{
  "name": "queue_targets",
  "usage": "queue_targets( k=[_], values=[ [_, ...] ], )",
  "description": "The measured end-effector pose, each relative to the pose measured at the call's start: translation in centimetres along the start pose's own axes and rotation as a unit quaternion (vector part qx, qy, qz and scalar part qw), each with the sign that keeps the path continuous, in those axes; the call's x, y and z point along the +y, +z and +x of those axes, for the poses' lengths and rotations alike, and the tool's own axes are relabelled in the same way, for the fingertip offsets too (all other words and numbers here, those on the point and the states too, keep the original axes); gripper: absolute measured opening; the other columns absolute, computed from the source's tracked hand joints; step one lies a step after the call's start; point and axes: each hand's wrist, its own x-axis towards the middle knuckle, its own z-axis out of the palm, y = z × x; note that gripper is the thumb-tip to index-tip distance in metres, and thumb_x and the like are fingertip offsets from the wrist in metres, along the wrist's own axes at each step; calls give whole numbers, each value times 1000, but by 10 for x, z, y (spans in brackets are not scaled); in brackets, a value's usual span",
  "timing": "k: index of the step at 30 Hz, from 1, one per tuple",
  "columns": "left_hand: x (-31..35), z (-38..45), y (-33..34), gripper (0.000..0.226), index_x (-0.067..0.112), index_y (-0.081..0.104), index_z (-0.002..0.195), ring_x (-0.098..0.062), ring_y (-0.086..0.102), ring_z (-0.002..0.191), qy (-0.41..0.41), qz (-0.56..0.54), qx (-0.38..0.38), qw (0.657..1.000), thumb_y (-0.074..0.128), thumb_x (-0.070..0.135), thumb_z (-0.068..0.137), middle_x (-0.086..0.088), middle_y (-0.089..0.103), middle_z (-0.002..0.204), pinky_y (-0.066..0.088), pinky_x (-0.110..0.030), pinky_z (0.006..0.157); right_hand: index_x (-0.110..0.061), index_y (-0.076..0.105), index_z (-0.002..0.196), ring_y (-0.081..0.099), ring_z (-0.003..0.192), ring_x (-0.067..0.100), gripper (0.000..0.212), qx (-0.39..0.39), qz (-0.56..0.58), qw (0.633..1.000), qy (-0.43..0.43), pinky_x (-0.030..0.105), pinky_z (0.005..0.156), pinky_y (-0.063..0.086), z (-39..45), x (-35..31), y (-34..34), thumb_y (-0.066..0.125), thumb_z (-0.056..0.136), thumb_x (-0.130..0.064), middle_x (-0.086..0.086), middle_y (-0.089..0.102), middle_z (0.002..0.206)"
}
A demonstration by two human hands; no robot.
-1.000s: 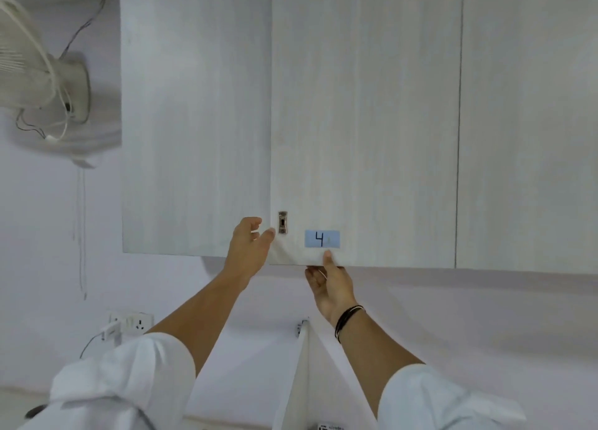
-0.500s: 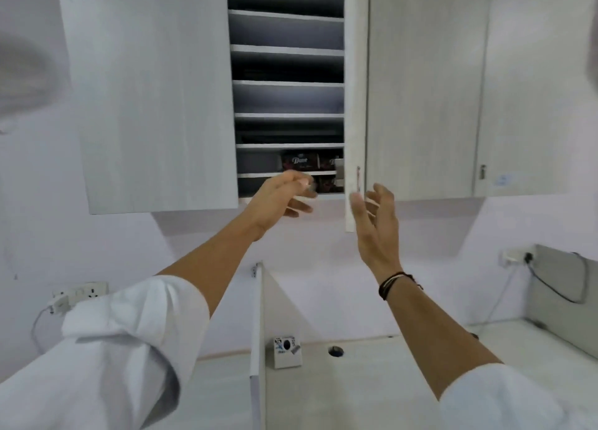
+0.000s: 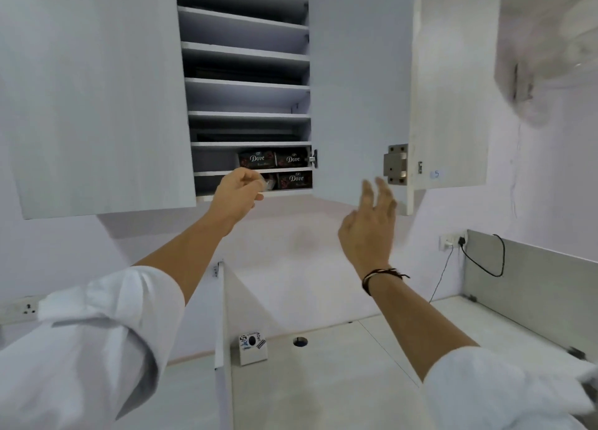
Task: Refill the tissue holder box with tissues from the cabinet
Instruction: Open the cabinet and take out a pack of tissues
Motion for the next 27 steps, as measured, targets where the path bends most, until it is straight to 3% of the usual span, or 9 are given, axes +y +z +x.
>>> queue_targets(
  k=[5,9,11,16,20,24,27],
  values=[
    [-33,27,-10,14,15,65,114,-22,74,99,-14,20,32,999,64,20,101,-4,73,113,57,-34,85,0,52,142,51,124,38,55,-95,108,988,-57,48,107,48,5,-34,65,55,87,2,19,53,139],
    [-69,56,-19,18,20,67,115,-24,74,103,-19,85,50,995,65,25,98,-1,74,109,61,-44,95,-4,51,146,50,132,33,52,-194,113,971,-81,40,109,46,40,-45,127,56,95,-8,14,54,143],
    [-84,76,-20,20,19,68,117,-23,70,105,-8,121,62,991,64,24,98,-1,73,113,59,-39,91,-4,51,144,51,133,33,49,-235,100,960,-116,40,109,47,65,-47,163,59,97,-13,15,56,142],
    [-122,140,-15,32,9,65,131,-16,62,110,38,240,51,969,62,20,101,3,66,122,45,-27,94,-6,50,147,49,135,32,68,-305,44,925,-223,43,109,47,126,-54,266,68,93,-43,13,58,143],
    [-146,186,-11,37,8,63,135,-22,65,123,24,279,31,959,63,19,100,-5,69,137,43,-25,98,-10,56,140,58,123,34,75,-341,-15,903,-261,47,97,54,144,-56,332,66,87,-63,12,61,134],
    [-162,205,-4,34,9,65,132,-15,64,110,-8,262,45,964,63,20,101,-6,71,133,45,-25,92,-9,59,135,56,121,36,49,-330,-23,898,-289,46,100,48,146,-44,363,69,96,-36,14,58,129],
    [-164,200,4,33,10,66,130,-20,66,112,-32,219,91,971,63,25,101,-4,70,125,45,-28,89,-9,66,116,60,109,33,20,-287,37,913,-287,43,90,49,146,-39,350,66,98,-18,10,62,114]
  ],
)
